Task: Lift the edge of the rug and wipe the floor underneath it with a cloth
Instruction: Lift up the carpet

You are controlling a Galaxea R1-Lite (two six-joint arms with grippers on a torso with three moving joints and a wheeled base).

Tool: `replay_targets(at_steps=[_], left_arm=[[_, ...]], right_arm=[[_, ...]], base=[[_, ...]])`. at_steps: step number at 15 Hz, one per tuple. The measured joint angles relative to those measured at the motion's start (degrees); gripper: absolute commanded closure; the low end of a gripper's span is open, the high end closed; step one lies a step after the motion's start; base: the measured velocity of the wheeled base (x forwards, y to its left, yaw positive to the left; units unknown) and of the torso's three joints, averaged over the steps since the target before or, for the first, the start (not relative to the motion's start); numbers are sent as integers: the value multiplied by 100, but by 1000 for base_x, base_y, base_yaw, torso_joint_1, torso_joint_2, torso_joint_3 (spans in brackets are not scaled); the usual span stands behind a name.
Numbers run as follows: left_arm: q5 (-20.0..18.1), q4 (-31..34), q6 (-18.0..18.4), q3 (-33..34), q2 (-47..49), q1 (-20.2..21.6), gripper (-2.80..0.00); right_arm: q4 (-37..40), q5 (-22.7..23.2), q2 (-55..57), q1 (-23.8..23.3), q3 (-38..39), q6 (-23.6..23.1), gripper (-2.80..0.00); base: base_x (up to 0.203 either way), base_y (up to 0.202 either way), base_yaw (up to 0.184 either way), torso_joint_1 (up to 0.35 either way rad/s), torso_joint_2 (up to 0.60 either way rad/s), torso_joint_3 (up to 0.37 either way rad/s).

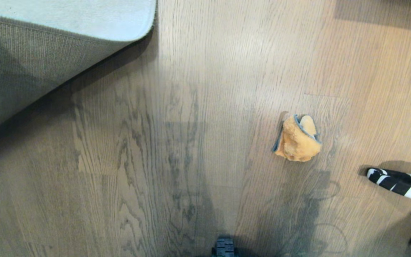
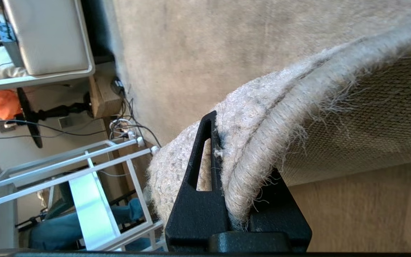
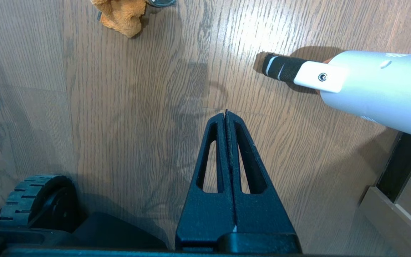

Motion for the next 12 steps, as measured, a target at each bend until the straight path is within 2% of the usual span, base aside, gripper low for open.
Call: replay_targets(at_steps=[12], left_arm=[[27, 57, 5, 392, -107, -110, 0]], right_arm=[[0, -2, 0, 2, 0, -2, 0]], base=[[0, 0, 0, 0, 0, 0]])
